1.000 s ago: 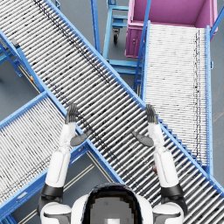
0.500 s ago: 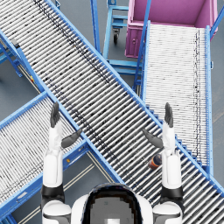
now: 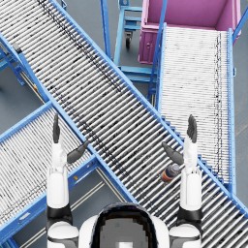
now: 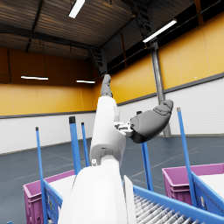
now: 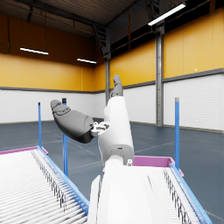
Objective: Pick up the oil and place it on the left assembly line, put the cola on the right, and keep Sprite still
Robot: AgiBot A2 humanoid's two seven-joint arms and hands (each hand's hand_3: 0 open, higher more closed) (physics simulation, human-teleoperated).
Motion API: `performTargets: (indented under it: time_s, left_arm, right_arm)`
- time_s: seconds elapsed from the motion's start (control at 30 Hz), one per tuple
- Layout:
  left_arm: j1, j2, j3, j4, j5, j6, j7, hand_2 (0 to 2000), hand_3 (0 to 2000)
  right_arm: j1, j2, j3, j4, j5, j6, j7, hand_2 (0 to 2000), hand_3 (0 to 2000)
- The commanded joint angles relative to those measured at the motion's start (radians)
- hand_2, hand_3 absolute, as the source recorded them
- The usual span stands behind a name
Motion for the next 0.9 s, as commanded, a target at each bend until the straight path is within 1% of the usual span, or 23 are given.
performTargets:
  time_s: [0.03,0.2,0.4,0.73,0.77,0.8,0.9]
  left_arm:
    - [-0.001,0.001,-0.004,-0.011,0.000,0.000,0.000,0,0]
    - [0.003,0.007,-0.007,-0.012,0.001,0.000,0.000,0,0]
    - [0.003,0.013,-0.013,-0.006,0.001,0.000,0.000,0,0]
    - [0.015,0.019,-0.052,0.005,0.001,0.000,0.000,0,0]
    - [-0.001,0.022,-0.040,0.002,0.001,0.000,0.000,0,0]
    - [0.018,0.019,-0.055,0.011,0.001,0.000,0.000,0,0]
    - [0.015,0.022,-0.053,0.010,0.001,0.000,0.000,0,0]
  right_arm:
    - [0.001,-0.001,-0.027,0.006,0.000,0.000,0.000,0,0]
    - [-0.005,-0.008,-0.044,0.006,0.000,0.000,0.000,0,0]
    - [0.011,-0.010,-0.082,0.001,0.000,0.000,0.000,0,0]
    - [-0.004,-0.022,-0.076,0.012,0.000,0.000,0.000,0,0]
    - [-0.001,-0.022,-0.076,0.013,0.000,0.000,0.000,0,0]
    - [-0.001,-0.023,-0.067,0.010,0.000,0.000,0.000,0,0]
    - [-0.016,-0.030,-0.068,0.017,0.000,0.000,0.000,0,0]
